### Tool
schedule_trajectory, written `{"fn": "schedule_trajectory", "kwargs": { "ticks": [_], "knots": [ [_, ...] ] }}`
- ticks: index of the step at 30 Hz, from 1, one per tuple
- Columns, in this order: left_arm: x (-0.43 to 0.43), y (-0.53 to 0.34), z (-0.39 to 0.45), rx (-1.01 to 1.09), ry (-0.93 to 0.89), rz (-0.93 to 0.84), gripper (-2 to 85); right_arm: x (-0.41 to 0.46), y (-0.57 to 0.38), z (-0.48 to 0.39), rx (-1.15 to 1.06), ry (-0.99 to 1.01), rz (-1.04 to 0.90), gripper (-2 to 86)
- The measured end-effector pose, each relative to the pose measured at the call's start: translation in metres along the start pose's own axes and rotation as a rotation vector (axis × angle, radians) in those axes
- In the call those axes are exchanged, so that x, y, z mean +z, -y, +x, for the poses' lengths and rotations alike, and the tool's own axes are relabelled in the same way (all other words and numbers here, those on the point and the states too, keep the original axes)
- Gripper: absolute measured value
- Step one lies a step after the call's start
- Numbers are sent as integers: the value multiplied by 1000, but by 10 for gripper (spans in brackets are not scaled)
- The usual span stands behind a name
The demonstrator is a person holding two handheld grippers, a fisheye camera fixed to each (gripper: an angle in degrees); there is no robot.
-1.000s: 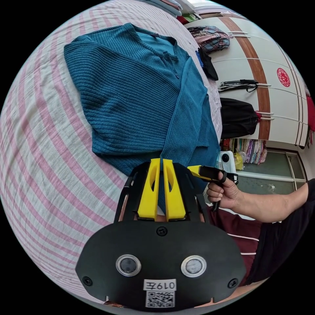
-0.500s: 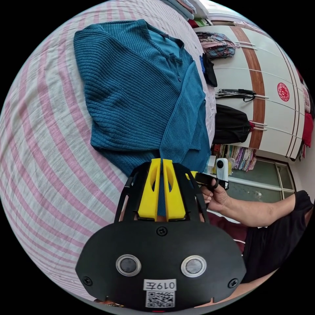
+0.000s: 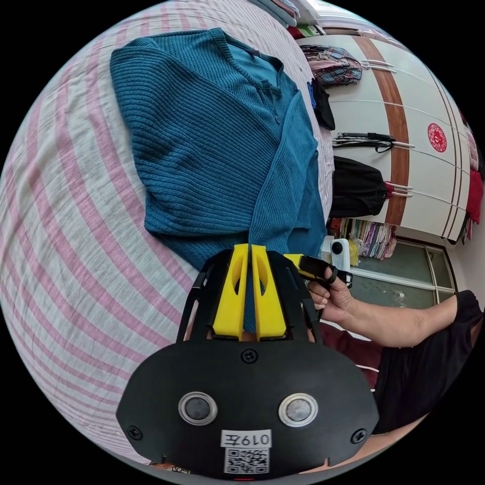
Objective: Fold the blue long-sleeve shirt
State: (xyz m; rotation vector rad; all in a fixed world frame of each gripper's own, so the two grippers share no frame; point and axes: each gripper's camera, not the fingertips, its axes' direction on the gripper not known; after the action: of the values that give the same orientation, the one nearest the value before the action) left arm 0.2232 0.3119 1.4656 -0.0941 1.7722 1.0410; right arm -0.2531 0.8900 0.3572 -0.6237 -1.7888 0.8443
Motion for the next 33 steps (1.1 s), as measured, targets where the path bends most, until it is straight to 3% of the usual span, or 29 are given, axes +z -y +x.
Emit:
{"fn": "schedule_trajectory", "kwargs": {
  "ticks": [16, 33],
  "knots": [
    [3, 0, 12, 23, -6, -27, 11, -20, 3, -15, -83, -61, -77, -7],
    [33, 20, 32, 43, 124, -142, 15, -32, 29, -15, -71, -149, -141, 3]
  ]
}}
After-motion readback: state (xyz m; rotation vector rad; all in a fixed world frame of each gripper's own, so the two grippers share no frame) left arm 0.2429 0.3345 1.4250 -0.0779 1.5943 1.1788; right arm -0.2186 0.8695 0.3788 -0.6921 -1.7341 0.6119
